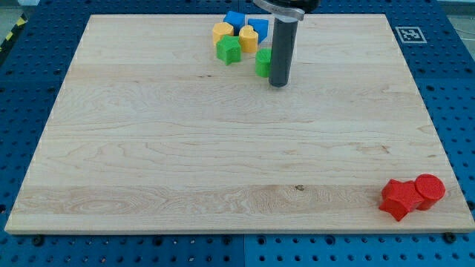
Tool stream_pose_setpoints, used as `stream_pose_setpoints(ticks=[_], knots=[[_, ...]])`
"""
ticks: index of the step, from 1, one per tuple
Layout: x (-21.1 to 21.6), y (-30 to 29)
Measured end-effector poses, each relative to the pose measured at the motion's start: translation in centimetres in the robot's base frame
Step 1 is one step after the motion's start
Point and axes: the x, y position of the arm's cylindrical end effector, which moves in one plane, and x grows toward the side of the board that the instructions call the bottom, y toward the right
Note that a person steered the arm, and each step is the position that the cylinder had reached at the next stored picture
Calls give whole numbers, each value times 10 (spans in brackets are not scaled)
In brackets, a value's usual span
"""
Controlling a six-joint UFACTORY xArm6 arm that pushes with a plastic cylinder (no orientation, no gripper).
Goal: Place the green circle at the bottom of the yellow heart
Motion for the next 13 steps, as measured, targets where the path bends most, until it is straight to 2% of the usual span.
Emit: stream_pose_setpoints(ticks=[3, 5, 7, 9, 10, 11, 12, 13], knots=[[0, 5], [-21, 0], [-49, -34], [-41, -35], [-20, -41], [-25, -85], [-59, -92], [-70, -92]])
